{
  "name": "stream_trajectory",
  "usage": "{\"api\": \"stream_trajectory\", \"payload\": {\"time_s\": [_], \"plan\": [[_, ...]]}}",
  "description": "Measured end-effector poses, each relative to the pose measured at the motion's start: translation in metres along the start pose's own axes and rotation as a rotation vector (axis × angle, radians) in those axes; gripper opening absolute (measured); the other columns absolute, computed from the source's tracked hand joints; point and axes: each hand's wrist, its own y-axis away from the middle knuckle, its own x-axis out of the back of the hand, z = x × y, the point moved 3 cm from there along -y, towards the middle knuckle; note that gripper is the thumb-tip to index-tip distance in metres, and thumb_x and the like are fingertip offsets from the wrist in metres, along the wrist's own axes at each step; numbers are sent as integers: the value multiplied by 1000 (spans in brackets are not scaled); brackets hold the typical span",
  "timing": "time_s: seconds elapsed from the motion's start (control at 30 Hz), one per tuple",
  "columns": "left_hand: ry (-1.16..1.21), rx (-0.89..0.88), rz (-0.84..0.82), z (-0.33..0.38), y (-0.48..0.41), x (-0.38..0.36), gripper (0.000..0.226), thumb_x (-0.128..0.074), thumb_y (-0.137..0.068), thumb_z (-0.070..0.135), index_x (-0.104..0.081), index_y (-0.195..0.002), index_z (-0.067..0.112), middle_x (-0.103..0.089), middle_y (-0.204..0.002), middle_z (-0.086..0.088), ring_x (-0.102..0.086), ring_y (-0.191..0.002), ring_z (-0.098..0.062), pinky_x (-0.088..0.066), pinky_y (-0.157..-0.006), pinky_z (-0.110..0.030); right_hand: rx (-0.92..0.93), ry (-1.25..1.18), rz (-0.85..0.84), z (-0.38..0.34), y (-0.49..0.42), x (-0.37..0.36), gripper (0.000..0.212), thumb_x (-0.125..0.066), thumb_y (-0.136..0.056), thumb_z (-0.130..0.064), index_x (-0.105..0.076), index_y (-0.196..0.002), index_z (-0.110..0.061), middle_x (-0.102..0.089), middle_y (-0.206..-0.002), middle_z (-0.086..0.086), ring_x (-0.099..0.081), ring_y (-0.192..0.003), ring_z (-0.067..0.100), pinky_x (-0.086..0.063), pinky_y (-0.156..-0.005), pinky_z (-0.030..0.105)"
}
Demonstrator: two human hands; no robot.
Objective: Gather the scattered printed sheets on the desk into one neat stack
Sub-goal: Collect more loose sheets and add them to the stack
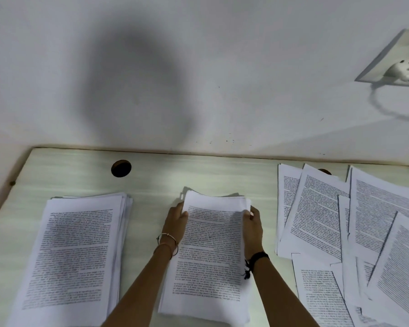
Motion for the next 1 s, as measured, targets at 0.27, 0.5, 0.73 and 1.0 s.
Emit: {"api": "stream_trajectory", "payload": {"time_s": [0.27, 0.5, 0.73, 1.0], "plan": [[187, 100, 17, -5, 6, 9, 44, -54, -90, 17, -37, -130, 16, -51, -117, -1, -52, -100, -16, -42, -78, -23, 113, 0, -86, -15, -4, 1, 18, -52, -92, -9, -57, -107, -16, -62, -91, 4, -58, -87, 25, -43, -66, 26], [237, 213, 12, -47, 24, 16, 29, -54, -87, 3, -56, -115, -5, -62, -106, -13, -58, -101, -27, -39, -81, -25, 44, 122, -230, -20, -10, 13, 28, -51, -95, -23, -52, -121, -13, -60, -107, 8, -56, -87, 20, -47, -79, 37], [271, 376, 132, -55, 55, -9, 34, -46, -94, 18, -46, -122, -1, -57, -119, -16, -54, -111, -34, -41, -92, -33, 135, 397, -212, 35, 51, 28, 36, -40, -100, -18, -42, -134, -10, -58, -98, 8, -58, -87, 28, -41, -66, 29], [403, 484, 163, -53, 80, -26, 27, -40, -88, -1, -49, -113, -6, -57, -117, -23, -55, -102, -35, -44, -86, -34, -132, -184, -40, 71, 58, 42, 40, -60, -83, -48, -62, -109, -18, -64, -111, 6, -59, -104, 26, -50, -94, 46]]}}
